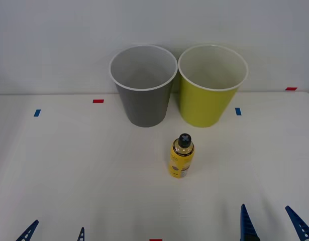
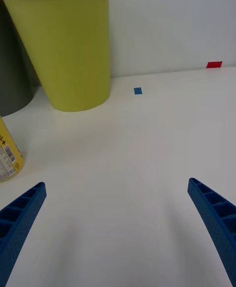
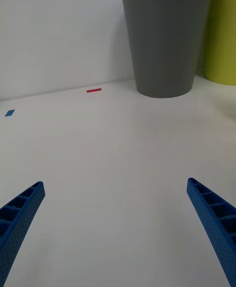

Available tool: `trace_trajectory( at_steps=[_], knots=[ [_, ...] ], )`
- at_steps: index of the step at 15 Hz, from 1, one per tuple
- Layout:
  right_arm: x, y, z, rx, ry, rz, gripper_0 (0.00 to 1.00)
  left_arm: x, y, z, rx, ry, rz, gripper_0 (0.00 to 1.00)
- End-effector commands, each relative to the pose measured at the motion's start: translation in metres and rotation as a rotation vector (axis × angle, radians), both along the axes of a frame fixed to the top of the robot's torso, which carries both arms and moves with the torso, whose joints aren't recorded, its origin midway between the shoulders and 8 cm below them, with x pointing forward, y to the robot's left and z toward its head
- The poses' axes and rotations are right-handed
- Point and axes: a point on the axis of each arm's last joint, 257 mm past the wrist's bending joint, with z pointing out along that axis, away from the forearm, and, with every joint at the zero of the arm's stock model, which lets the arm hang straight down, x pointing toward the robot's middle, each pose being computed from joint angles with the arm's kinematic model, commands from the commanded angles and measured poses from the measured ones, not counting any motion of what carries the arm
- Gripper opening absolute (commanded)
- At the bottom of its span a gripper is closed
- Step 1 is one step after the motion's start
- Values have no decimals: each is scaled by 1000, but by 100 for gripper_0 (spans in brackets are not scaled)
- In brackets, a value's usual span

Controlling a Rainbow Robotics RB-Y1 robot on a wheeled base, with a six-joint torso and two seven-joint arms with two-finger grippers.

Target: Put cans in the gray bin and PET bottles in the light green bin.

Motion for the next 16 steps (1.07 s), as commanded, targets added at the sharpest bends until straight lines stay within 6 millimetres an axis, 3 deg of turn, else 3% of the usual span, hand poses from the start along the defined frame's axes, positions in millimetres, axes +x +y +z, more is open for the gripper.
trace_trajectory(
  at_steps=[1, 16],
  knots=[
    [0, 0, 0, 0, 0, 0, 100, 0, 0, 0, 0, 0, 0, 100],
    [0, 0, 0, 0, 0, 0, 100, 0, 0, 0, 0, 0, 0, 100]
  ],
)
